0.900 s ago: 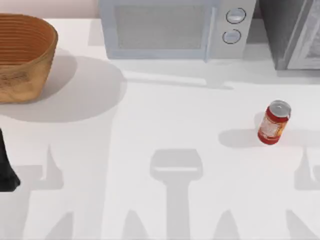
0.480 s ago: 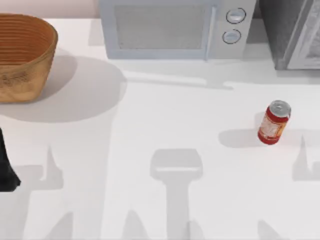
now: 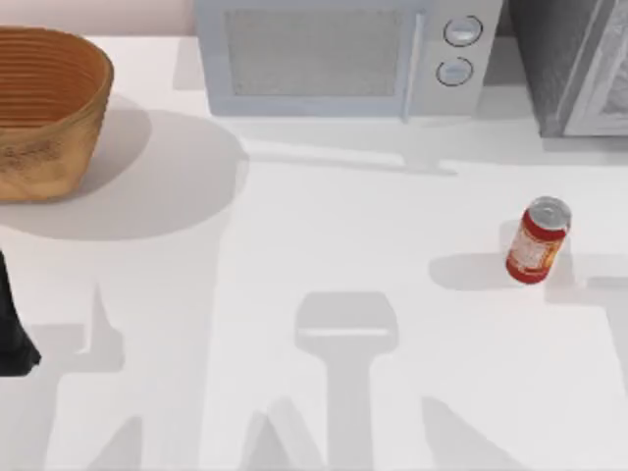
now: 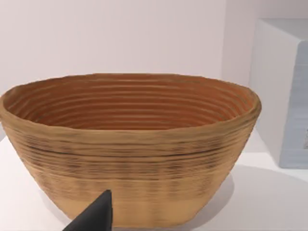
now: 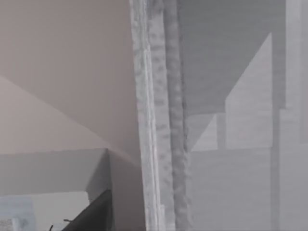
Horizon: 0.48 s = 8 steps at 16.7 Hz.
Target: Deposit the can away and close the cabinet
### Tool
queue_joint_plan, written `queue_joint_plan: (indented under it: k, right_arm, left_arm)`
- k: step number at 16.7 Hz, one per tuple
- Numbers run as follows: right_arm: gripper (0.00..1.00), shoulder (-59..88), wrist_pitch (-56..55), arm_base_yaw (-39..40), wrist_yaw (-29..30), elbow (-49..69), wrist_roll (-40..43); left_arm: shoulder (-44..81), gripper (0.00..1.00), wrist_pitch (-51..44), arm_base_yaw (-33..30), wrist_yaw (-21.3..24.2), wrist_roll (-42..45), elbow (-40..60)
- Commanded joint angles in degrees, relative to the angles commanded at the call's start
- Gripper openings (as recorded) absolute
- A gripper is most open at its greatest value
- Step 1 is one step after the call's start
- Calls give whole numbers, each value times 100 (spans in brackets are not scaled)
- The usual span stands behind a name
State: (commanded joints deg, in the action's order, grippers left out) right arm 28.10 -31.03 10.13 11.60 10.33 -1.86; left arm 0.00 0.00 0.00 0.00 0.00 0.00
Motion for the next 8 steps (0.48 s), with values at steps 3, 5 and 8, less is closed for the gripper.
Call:
queue_joint_plan:
  k: [3,5,8]
  right_arm:
    - [100,1490,-1025,397,382,40,-162]
    - [100,2555,-1740,681,633,50,-266]
    - [100,4214,-2839,1133,996,73,-388]
  left_arm:
    - [0,100,0,0,0,0,0]
    - [0,100,0,0,0,0,0]
    - [0,100,0,0,0,0,0]
